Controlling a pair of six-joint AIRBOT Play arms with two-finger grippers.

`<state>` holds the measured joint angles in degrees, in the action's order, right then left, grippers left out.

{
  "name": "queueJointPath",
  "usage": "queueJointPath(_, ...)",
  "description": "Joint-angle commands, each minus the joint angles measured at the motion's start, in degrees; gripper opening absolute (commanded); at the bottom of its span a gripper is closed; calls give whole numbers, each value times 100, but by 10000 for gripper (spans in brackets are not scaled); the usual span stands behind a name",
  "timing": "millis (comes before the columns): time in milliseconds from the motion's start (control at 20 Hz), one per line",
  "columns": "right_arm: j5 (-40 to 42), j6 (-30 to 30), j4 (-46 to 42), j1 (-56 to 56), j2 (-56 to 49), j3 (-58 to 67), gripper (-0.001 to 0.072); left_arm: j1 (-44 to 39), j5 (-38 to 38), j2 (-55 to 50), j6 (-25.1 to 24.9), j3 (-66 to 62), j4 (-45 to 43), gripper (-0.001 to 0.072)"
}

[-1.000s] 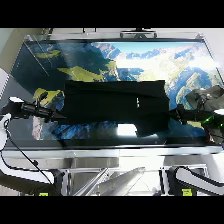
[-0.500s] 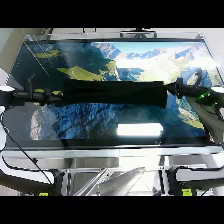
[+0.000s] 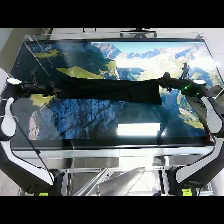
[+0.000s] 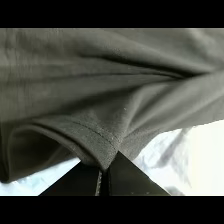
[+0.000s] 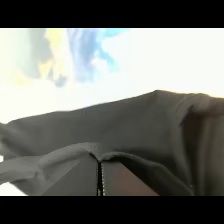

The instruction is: Fold the shirts.

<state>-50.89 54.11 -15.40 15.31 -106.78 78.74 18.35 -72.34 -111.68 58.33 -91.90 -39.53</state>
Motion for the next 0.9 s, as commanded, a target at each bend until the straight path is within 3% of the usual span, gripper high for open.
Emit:
queueJointPath(0,308,-278,-31,-37,-129,85,15,-136,-463,-669,-9,-695,7,22)
queueJointPath(50,302,-278,-142,-39,-127,85,15,-129,-597,-761,63,-822,4,38)
queueJointPath(100,273,-273,-269,-42,-127,85,23,-127,-754,-841,168,-968,2,229)
queueJointPath(150,240,-269,-409,-35,-125,85,155,-98,-896,-885,269,-1088,2,259)
queueJointPath(200,146,-271,-457,4,-114,90,350,-48,-1021,-885,286,-1198,0,259)
queueJointPath(250,-63,-273,-474,118,-90,98,385,-2,-1145,-885,393,-1370,0,278)
queueJointPath(350,-514,-269,-780,417,-61,227,388,175,-1425,-883,592,-1834,2,278)
queueJointPath(400,-721,-210,-935,586,-61,282,464,271,-1508,-885,673,-2081,7,278)
queueJointPath(450,-868,-61,-1073,750,-61,291,619,361,-1530,-883,817,-2328,7,278)
queueJointPath(600,-1005,35,-1453,942,-131,291,642,549,-1377,-879,1167,-2750,57,278)
queueJointPath(800,-1010,109,-1523,761,-404,297,641,431,-1126,-717,1204,-2288,354,273)
queueJointPath(850,-1008,170,-1523,660,-466,299,639,367,-1156,-719,1198,-2288,348,161)
